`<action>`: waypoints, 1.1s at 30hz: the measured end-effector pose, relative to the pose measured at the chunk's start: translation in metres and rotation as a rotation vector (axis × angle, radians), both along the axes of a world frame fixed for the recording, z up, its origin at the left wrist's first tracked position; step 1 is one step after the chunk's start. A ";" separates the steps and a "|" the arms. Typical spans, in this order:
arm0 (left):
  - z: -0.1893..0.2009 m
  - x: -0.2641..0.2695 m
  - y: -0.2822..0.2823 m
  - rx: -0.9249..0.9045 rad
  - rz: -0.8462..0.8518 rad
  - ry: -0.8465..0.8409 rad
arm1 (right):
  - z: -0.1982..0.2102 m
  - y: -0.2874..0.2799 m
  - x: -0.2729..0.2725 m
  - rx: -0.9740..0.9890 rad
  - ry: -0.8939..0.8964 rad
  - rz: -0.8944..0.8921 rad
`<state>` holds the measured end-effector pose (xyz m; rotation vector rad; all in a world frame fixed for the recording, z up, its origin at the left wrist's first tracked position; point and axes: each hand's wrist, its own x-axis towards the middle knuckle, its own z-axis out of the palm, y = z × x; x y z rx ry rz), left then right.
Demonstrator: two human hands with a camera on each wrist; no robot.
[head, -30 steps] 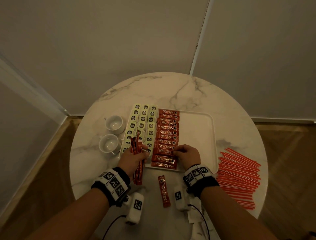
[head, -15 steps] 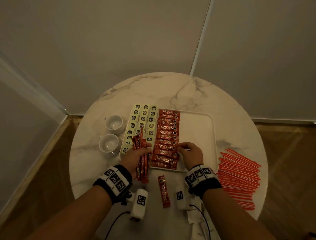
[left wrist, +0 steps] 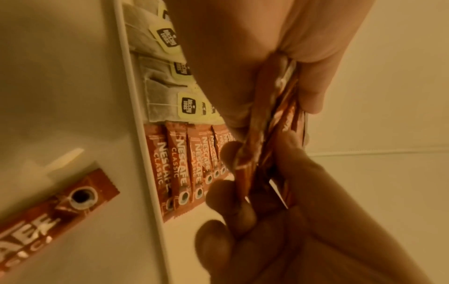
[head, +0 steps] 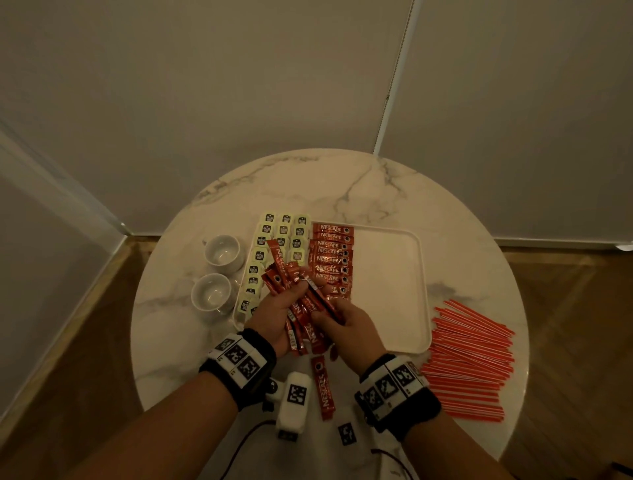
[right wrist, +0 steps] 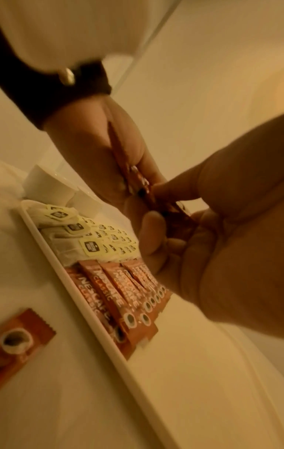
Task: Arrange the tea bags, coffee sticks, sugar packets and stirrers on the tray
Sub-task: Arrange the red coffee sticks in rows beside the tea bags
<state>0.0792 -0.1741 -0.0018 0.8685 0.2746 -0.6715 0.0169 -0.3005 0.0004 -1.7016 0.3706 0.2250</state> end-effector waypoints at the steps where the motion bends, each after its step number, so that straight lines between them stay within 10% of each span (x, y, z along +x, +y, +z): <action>1: 0.000 -0.001 0.000 0.028 -0.023 -0.014 | -0.002 -0.002 0.000 -0.060 -0.002 0.011; 10: -0.001 -0.005 0.001 0.217 0.006 0.011 | -0.006 -0.012 0.001 -0.623 -0.187 0.102; 19: -0.006 -0.007 0.008 0.146 0.102 -0.005 | -0.002 -0.024 0.015 0.232 0.180 -0.125; 27: -0.012 -0.005 0.012 0.312 0.086 -0.037 | -0.003 -0.032 0.015 0.008 0.109 0.099; 33: -0.010 -0.002 0.012 0.326 0.114 -0.051 | -0.006 -0.050 0.017 0.345 0.120 0.100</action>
